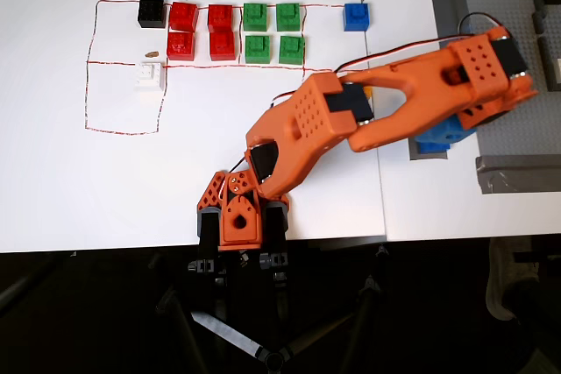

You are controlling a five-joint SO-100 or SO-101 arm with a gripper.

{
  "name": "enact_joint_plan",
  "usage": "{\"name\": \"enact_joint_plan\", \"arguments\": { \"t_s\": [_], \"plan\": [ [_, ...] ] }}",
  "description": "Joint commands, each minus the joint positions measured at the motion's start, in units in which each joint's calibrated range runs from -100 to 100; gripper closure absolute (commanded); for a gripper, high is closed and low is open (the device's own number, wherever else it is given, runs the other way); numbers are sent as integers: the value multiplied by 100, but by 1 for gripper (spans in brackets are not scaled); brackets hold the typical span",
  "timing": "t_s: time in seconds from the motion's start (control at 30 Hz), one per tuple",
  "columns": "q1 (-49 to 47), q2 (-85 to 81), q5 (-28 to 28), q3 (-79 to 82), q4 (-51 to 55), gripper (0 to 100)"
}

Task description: Grab the block and put it in the grey marker

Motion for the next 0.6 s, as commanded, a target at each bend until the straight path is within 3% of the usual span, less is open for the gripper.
{"name": "enact_joint_plan", "arguments": {
  "t_s": [0.0, 0.4, 0.57],
  "plan": [
    [-456, -1134, -322, -602, 264, 70],
    [-2436, -2870, -1553, 1196, 574, 95],
    [-3767, -3285, -2354, 1895, 574, 96]
  ]
}}
